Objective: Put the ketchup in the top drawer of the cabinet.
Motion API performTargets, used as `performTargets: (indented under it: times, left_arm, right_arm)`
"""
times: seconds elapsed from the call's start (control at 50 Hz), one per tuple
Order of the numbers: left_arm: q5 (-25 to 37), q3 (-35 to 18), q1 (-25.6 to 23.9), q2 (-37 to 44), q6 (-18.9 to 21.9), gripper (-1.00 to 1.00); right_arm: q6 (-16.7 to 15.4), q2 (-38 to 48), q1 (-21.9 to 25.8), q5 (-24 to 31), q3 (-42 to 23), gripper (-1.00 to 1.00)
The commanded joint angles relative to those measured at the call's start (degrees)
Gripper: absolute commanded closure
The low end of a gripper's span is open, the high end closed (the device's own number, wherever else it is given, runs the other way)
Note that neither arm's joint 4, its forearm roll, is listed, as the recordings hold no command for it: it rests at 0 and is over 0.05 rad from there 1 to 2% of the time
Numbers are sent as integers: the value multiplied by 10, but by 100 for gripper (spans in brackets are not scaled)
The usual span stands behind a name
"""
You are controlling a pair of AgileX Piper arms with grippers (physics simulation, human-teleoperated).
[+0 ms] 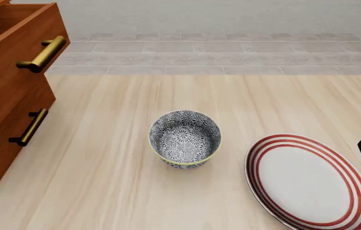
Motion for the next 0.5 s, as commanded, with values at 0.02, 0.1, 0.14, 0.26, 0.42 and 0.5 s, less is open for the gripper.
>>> performTargets:
  times: [0.02, 0.1, 0.14, 0.26, 0.42, 0.5]
  left_arm:
    - [-16, 17, 10, 1, 25, 100]
    - [-19, 21, 12, 2, 23, 100]
    - [-22, 24, 13, 2, 24, 100]
    - [-29, 32, 17, 2, 29, 100]
    - [-31, 32, 19, 4, 29, 100]
    - [-31, 35, 17, 4, 28, 100]
  right_arm:
    - [0, 0, 1, 2, 0, -100]
    - [-1, 0, 1, 3, 0, -100]
    - [-1, 0, 1, 2, 0, -100]
    - [-1, 0, 1, 2, 0, -100]
    - [-2, 0, 2, 2, 1, -100]
    - [-3, 0, 2, 2, 1, -100]
